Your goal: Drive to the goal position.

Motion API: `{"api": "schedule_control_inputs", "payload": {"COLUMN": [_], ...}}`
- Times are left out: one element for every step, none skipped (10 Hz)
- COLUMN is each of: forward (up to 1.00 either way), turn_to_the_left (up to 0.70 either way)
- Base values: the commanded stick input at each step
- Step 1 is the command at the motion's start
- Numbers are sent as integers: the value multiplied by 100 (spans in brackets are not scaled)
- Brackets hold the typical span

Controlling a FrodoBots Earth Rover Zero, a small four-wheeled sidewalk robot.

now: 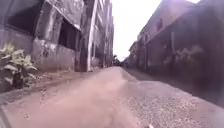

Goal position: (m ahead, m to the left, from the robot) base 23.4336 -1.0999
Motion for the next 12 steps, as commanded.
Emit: {"api": "schedule_control_inputs", "payload": {"forward": [60, 60, 60, 60, 60, 60, 60, 60, 60, 60, 60, 60], "turn_to_the_left": [0, 0, 0, 0, 0, 0, 0, 0, 0, 0, 0, 0]}}
